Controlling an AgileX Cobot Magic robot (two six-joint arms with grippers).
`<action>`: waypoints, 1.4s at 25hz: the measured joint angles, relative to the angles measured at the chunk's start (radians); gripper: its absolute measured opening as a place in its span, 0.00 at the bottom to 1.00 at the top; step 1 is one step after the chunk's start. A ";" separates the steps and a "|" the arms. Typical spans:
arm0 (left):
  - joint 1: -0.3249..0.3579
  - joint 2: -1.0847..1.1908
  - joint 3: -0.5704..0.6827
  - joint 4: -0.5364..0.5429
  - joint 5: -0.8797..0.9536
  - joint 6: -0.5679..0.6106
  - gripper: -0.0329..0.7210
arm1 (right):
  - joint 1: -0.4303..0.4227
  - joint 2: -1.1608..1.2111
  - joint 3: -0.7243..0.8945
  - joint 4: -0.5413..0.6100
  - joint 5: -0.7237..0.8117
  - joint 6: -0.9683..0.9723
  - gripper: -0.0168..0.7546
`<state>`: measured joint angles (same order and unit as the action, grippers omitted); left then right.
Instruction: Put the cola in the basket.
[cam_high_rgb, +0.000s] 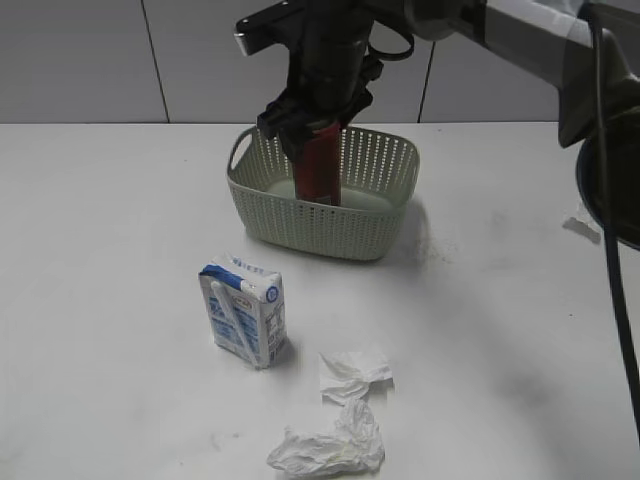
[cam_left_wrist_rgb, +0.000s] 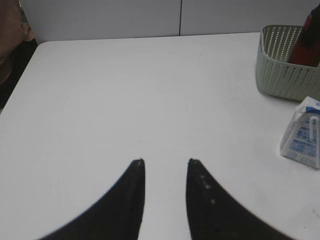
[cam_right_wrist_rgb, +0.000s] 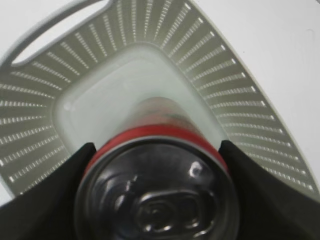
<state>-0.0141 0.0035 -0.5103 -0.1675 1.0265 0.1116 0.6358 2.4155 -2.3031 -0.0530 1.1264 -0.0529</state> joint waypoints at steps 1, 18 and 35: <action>0.000 0.000 0.000 0.000 0.000 0.000 0.35 | -0.002 0.002 0.000 0.007 0.000 0.000 0.70; 0.000 0.000 0.000 0.000 0.000 0.000 0.35 | -0.033 -0.007 -0.010 0.119 -0.011 0.000 0.83; 0.000 0.000 0.000 0.000 0.000 0.000 0.35 | -0.347 -0.275 -0.012 0.128 -0.057 0.005 0.81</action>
<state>-0.0141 0.0035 -0.5103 -0.1675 1.0265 0.1116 0.2892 2.1408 -2.3153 0.0750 1.0692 -0.0479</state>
